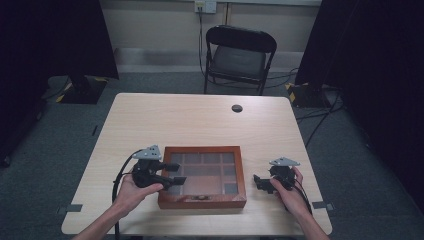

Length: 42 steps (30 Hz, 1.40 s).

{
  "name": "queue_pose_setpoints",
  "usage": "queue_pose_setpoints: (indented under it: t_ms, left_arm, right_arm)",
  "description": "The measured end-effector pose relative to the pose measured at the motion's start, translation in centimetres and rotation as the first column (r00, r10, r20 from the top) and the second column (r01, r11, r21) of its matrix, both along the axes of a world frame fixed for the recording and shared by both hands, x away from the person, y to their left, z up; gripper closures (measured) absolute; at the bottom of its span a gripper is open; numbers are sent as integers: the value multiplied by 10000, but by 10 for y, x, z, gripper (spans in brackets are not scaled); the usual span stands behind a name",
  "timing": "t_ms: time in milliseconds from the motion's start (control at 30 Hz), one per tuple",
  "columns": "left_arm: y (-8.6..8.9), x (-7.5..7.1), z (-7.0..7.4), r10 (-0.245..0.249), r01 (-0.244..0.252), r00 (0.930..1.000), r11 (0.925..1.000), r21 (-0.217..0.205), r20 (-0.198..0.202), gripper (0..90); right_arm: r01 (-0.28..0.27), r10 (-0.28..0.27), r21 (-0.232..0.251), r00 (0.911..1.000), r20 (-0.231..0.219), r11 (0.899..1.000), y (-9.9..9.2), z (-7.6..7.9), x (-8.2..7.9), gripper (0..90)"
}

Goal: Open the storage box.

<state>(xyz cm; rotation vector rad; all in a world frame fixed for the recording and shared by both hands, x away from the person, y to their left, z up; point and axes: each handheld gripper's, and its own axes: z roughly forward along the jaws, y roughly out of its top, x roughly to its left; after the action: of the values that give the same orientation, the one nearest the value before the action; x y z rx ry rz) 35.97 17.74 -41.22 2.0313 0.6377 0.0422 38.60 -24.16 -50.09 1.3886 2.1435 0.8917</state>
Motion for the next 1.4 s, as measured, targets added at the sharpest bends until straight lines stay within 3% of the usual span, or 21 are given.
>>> queue_pose_setpoints:
  t_ms: [133, 367, 467, 633, 767, 1000, 1100, 1233, 1333, 1400]
  left_arm:
    - [-19, -5, 1, -308, 297, 9992, 9987, 415, 269, 405]
    - [-39, -10, -5, -743, 745, 9972, 9970, 198, -101, 445]
    - [-46, -14, -10, -1205, 1212, 9924, 9923, 254, -259, 486]
    - [-53, -18, -16, -1583, 1606, 9863, 9857, 519, -464, 562]
    - [-54, -17, -20, -1768, 1808, 9813, 9823, 499, -754, 697]
    - [-57, -15, -24, -1947, 2019, 9769, 9760, 821, -874, 739]
    - [-60, -17, -25, -1954, 2029, 9776, 9737, 1035, -788, 759]
    - [-62, -18, -27, -1934, 1994, 9788, 9752, 962, -678, 800]
    - [-62, -21, -27, -2013, 2036, 9790, 9719, 1182, -317, 801]
    - [-63, -22, -28, -1947, 1963, 9805, 9741, 1124, -248, 801]
  right_arm:
    - [0, 0, 1, 10000, -2, 10000, 0, 0, 0, 30]
    - [1, -1, 1, 10000, -3, 10000, 0, 0, 0, 30]
    - [1, -1, -1, 10000, -2, 10000, 0, 0, 0, 30]
    - [-4, 4, -14, 10000, -2, 10000, 0, 0, 0, 30]
    - [-5, 5, -15, 10000, 0, 10000, 0, 0, 0, 29]
    - [-5, 5, -13, 10000, -1, 10000, 0, 0, 0, 30]
    - [-5, 5, -12, 10000, 0, 10000, 0, 0, 0, 29]
    - [-21, 21, -15, 10000, 2, 10000, 0, 0, 0, 29]
    - [-20, 20, -13, 10000, 2, 10000, 0, 0, 0, 29]
    - [-21, 21, -14, 10000, 1, 10000, 0, 0, 0, 29]
